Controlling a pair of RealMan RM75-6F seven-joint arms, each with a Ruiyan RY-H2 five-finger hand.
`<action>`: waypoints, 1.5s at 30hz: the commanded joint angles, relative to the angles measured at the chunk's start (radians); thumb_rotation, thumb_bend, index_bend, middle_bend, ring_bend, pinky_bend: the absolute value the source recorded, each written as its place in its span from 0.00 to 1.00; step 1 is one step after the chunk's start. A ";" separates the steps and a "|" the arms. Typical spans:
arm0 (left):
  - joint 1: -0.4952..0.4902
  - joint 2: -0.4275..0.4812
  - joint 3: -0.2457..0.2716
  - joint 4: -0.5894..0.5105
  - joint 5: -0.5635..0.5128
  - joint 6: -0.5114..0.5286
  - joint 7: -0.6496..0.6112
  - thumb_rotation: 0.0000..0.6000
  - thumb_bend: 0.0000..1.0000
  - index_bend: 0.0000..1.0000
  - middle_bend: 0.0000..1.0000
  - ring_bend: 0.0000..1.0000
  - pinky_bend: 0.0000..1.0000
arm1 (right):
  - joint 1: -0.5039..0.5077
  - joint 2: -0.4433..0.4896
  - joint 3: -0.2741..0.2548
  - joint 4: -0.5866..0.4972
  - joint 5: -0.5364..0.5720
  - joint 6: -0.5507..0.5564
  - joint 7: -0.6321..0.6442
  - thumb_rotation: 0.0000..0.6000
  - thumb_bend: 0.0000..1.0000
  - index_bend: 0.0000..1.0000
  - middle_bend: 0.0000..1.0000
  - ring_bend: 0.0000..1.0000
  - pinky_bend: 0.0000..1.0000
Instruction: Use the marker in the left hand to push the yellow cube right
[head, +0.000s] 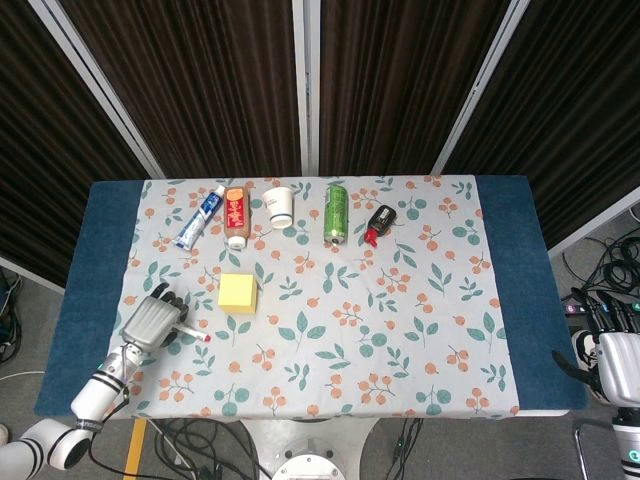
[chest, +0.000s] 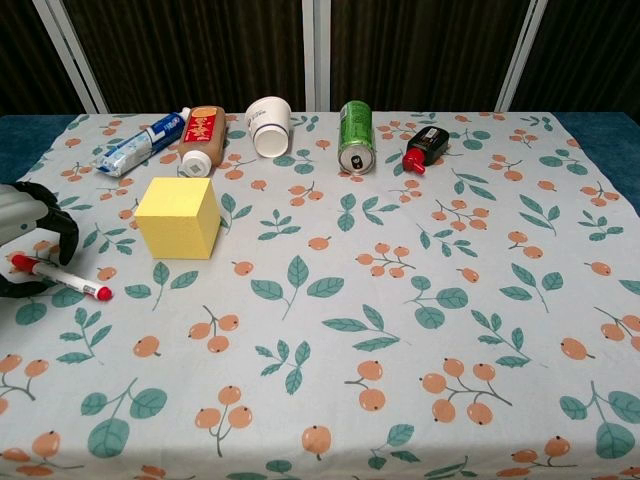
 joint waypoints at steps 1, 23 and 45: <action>0.004 0.001 -0.006 -0.016 -0.019 -0.004 0.029 1.00 0.34 0.55 0.51 0.32 0.18 | -0.001 -0.002 -0.001 0.003 0.000 0.001 0.004 1.00 0.07 0.09 0.18 0.07 0.11; -0.002 -0.009 -0.011 -0.035 -0.053 -0.014 0.076 1.00 0.34 0.55 0.58 0.40 0.18 | 0.003 -0.011 0.004 0.024 0.011 -0.010 0.019 1.00 0.07 0.09 0.19 0.07 0.09; -0.016 -0.020 -0.010 -0.025 -0.073 -0.035 0.125 1.00 0.36 0.58 0.60 0.40 0.18 | -0.001 -0.011 0.003 0.031 0.016 -0.013 0.036 1.00 0.07 0.09 0.19 0.07 0.09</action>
